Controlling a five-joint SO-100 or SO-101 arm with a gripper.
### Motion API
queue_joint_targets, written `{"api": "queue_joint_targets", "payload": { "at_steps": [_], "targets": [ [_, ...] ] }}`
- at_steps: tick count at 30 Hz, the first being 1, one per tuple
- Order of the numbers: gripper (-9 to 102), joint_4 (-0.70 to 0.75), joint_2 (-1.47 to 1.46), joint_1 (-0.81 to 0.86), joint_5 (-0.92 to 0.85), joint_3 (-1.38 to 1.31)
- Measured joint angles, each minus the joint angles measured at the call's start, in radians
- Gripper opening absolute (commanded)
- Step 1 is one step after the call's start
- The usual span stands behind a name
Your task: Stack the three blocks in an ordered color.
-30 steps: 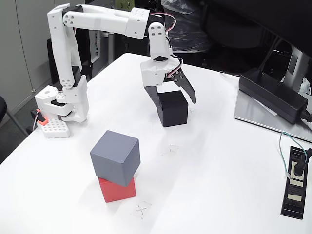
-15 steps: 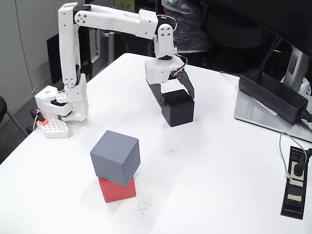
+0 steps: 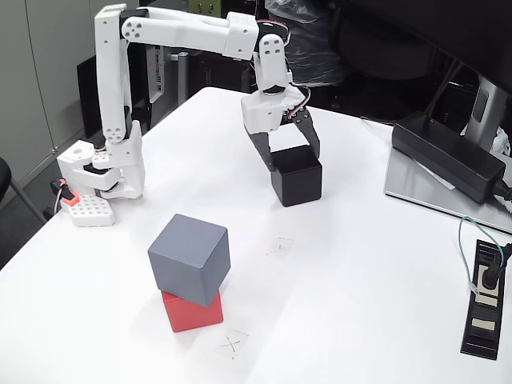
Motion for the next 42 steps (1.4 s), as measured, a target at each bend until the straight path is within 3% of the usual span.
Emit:
{"api": "queue_joint_targets", "payload": {
  "at_steps": [23, 31, 42],
  "targets": [
    [4, 0.149, 0.497, 0.252, 0.0, 0.003],
    [4, 0.253, 0.68, 0.383, 0.0, 0.003],
    [4, 0.268, 0.847, 0.588, 0.0, 0.003]
  ]
}}
